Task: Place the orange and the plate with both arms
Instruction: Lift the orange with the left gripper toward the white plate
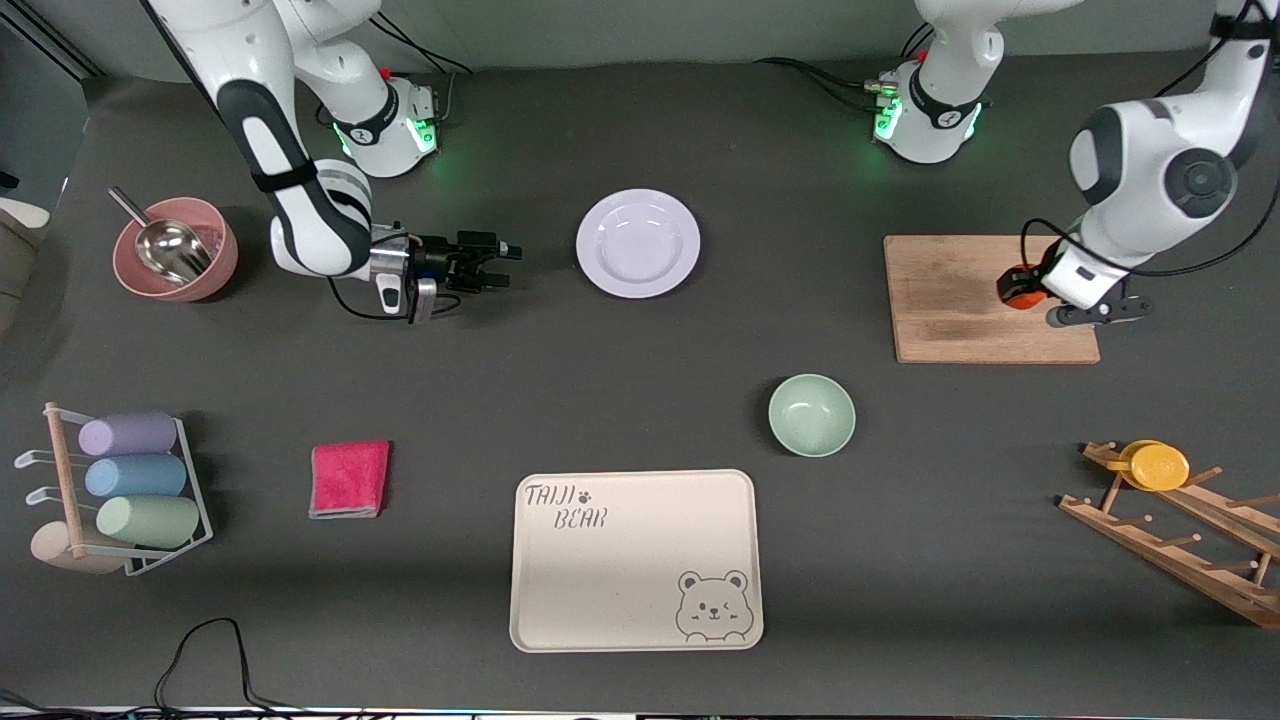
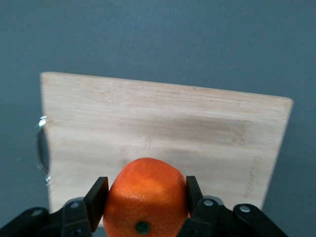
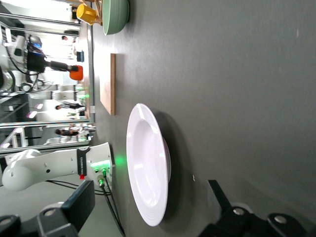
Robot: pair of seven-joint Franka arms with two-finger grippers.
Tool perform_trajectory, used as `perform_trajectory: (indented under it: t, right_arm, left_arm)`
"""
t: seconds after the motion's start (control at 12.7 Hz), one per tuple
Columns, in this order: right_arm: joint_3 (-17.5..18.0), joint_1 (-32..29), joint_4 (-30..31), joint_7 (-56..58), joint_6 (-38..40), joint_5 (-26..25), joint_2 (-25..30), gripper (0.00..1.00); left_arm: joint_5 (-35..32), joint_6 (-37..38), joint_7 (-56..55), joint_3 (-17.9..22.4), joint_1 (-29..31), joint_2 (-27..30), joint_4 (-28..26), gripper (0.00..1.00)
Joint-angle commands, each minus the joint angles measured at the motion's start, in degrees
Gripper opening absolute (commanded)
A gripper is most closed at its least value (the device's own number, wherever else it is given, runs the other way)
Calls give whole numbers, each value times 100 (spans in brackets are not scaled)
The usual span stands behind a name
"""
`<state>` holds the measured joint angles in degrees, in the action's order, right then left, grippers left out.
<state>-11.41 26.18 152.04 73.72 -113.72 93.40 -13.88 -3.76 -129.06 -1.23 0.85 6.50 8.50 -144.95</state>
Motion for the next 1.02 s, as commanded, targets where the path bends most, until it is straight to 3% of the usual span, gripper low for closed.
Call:
perform_trajectory:
  t: [0.0,0.47,0.79,0.94]
  right_arm:
    - [-10,1,-78,354,288,380,-500,100]
    - [-1,-16,-86,275,587,451,-923,100]
    - [7,-25,-69,-111,605,451,-915,100]
    - [16,-25,-69,-129,605,451,-915,77]
  left_arm:
    - [7,1273,44,-50,-8,371,711,0]
    - [59,3446,44,-129,-35,354,2530,0]
    - [182,4282,53,-164,-35,301,3384,0]
    - [226,4459,44,-208,-52,301,3570,0]
